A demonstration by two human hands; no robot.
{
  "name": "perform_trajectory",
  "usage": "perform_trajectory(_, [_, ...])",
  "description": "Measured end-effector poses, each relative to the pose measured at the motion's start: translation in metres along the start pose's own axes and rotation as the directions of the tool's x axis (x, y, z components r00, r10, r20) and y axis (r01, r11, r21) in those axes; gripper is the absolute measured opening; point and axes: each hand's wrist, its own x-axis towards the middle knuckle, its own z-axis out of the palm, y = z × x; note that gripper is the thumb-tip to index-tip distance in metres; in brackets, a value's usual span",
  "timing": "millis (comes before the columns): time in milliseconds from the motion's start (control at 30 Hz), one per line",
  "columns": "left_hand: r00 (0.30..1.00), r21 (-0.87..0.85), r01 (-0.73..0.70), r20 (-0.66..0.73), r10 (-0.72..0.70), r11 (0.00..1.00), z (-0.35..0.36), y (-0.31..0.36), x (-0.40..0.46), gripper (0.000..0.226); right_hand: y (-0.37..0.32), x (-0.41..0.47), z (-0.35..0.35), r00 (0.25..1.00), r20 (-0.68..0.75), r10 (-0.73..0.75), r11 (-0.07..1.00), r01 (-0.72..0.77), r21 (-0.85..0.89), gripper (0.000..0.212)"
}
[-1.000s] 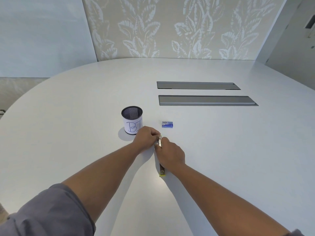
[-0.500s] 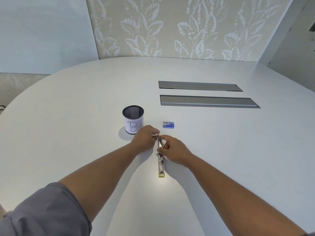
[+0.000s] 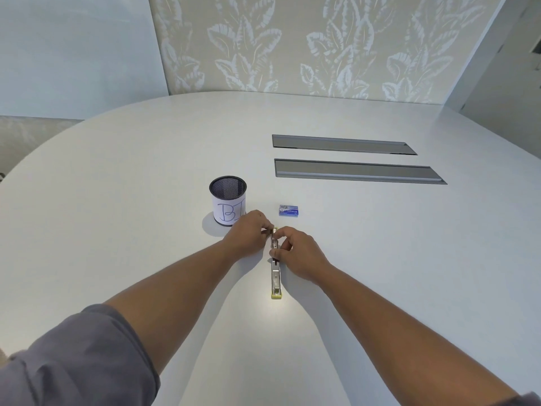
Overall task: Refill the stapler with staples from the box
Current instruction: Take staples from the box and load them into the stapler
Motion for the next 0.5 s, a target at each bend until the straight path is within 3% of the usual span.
perform_trajectory(500, [0.998,0.068,-0.043,0.039,0.041,0.997,-0.003,0.006,-0.003,0.014,0.001,-0.017,0.017,0.968,-0.191,-0.163,0.986,0.165,-0.003,0.032])
